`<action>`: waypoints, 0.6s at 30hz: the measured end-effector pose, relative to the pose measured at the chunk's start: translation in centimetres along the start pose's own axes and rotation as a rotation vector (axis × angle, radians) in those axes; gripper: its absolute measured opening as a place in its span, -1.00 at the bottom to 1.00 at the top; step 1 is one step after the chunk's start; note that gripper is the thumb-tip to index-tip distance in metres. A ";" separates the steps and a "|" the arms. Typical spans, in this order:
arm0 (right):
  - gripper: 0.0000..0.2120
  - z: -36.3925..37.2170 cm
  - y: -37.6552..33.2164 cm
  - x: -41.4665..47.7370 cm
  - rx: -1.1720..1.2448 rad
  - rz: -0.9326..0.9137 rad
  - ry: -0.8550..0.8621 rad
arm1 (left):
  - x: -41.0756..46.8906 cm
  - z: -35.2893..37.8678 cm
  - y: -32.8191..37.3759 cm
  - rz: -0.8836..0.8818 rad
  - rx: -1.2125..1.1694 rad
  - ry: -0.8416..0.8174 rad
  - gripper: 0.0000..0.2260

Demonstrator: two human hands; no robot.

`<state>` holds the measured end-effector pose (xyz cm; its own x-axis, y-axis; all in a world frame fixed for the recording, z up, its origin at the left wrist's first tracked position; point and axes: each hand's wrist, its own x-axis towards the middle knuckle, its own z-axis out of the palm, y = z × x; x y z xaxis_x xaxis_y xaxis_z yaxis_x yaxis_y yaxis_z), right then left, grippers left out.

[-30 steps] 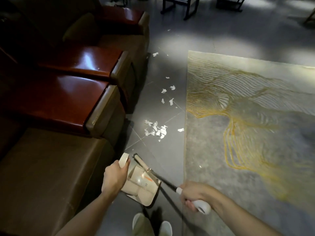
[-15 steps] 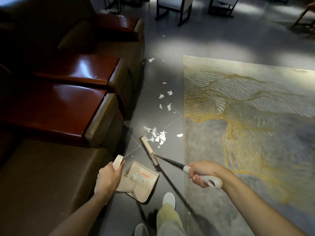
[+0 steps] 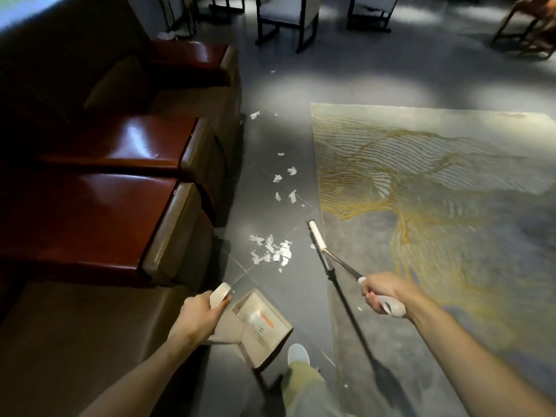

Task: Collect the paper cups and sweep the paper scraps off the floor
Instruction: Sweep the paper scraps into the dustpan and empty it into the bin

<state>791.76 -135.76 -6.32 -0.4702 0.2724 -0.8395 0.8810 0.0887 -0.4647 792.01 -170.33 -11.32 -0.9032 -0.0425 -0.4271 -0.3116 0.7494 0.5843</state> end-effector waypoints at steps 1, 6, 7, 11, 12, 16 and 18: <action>-0.82 0.0 1.3 -0.7 0.004 0.011 0.016 | -0.1 0.1 0.3 0.016 0.034 -0.004 -0.74; -0.77 -0.5 7.9 -4.0 0.037 0.032 0.105 | -2.1 2.4 2.2 0.085 0.068 -0.049 -0.79; -0.77 -0.6 9.2 -4.3 0.019 0.038 0.116 | -2.5 2.8 2.5 0.094 0.069 -0.060 -0.79; -0.78 -0.4 13.6 -3.5 -0.071 0.036 0.179 | -3.6 4.5 3.2 0.136 0.157 -0.093 -0.78; -0.78 -0.2 14.3 -2.9 -0.091 0.033 0.185 | -3.8 4.9 3.1 0.138 0.183 -0.096 -0.78; -0.87 2.0 16.0 -1.3 -0.045 0.069 0.133 | -4.5 5.2 2.3 0.138 0.214 -0.078 -0.76; -0.87 3.4 16.2 -1.3 -0.024 0.094 0.087 | -4.8 4.6 2.0 0.146 0.228 -0.068 -0.76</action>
<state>806.47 -137.96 -13.71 -0.3798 0.3625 -0.8511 0.9226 0.0816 -0.3770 797.11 -165.60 -11.32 -0.9093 0.1151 -0.3998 -0.0984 0.8741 0.4756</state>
